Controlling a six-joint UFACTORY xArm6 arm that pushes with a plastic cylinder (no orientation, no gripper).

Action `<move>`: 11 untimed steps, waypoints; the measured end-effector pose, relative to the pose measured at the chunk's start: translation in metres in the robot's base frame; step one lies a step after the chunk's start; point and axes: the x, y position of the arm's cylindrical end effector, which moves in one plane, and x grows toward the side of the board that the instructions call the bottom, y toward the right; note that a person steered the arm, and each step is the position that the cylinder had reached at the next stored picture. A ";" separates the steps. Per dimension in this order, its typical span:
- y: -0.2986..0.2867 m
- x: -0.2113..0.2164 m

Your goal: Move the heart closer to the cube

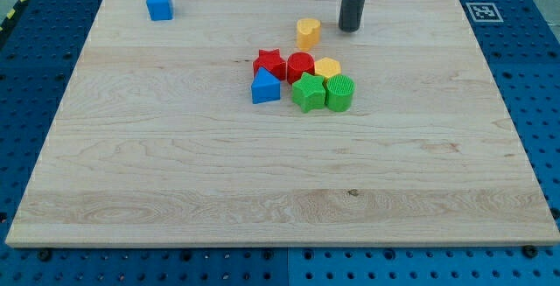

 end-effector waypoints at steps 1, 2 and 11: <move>-0.033 0.018; -0.103 0.011; -0.118 -0.044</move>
